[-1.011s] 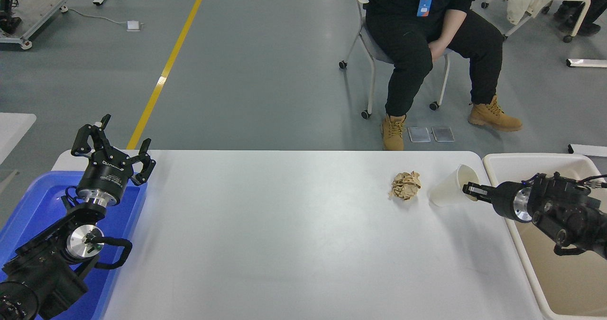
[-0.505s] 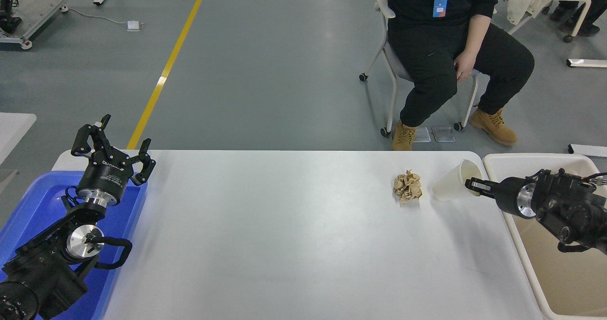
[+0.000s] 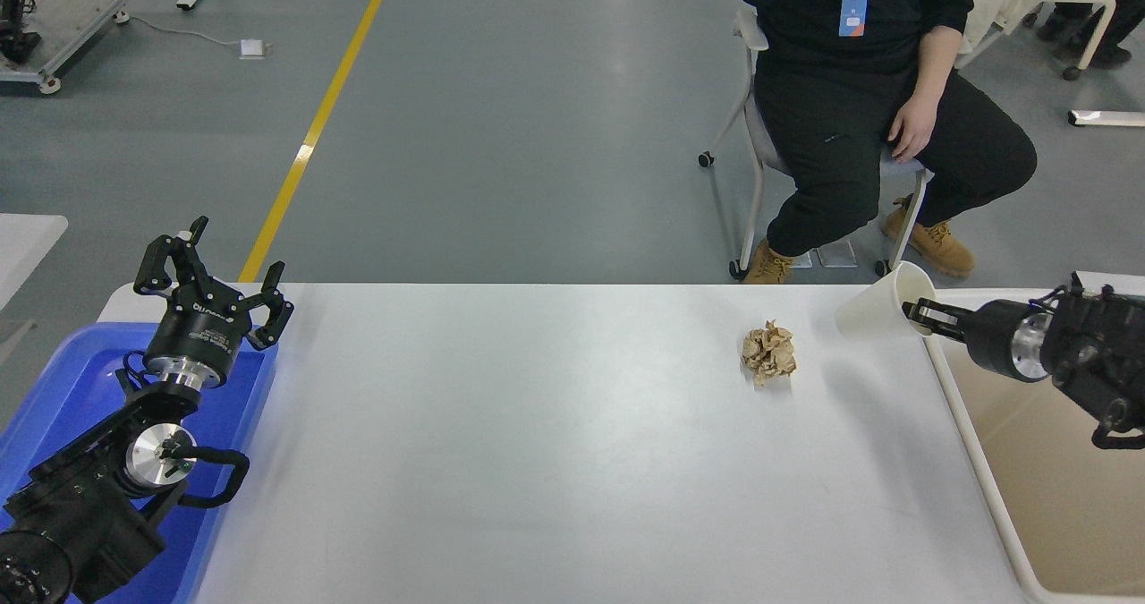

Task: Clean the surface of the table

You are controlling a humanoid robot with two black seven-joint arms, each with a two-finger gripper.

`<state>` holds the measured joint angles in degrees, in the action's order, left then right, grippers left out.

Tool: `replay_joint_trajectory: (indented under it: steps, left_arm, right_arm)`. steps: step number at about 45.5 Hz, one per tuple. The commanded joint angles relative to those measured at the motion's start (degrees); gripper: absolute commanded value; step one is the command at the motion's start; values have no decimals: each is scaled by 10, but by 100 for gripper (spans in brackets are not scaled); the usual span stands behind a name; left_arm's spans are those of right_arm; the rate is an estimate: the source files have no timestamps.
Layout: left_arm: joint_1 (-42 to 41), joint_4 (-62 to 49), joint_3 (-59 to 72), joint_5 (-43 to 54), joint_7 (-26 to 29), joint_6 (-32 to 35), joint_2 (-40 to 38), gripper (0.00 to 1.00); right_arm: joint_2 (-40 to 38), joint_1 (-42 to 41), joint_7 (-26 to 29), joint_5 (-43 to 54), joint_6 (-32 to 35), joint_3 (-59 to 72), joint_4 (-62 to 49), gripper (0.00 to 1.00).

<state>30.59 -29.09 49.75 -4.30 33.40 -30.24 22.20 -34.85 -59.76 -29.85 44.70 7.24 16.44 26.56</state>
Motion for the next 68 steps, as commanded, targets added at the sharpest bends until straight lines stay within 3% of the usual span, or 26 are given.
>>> replay_joint_trajectory:
  steps: [1, 10, 20, 40, 56, 68]
  left_arm:
    - [0, 0, 0, 0, 0, 0, 0, 100]
    - [0, 0, 0, 0, 0, 0, -1, 100]
    - [0, 0, 0, 0, 0, 0, -1, 100]
    - [0, 0, 0, 0, 0, 0, -1, 100]
    - [0, 0, 0, 0, 0, 0, 0, 100]
    - [0, 0, 0, 0, 0, 0, 0, 100]
  right_arm:
    - [-103, -40, -4, -3, 47, -77, 74, 0]
    - [-151, -48, -4, -2, 105, -171, 75, 0]
    - [-157, -47, 0, -3, 110, -242, 52, 0]
    - [-96, -17, 24, -88, 101, -225, -190, 0]
    - [-36, 59, 107, -115, -5, -192, -277, 0]
    - [-8, 102, 151, -134, -37, -185, -314, 0]
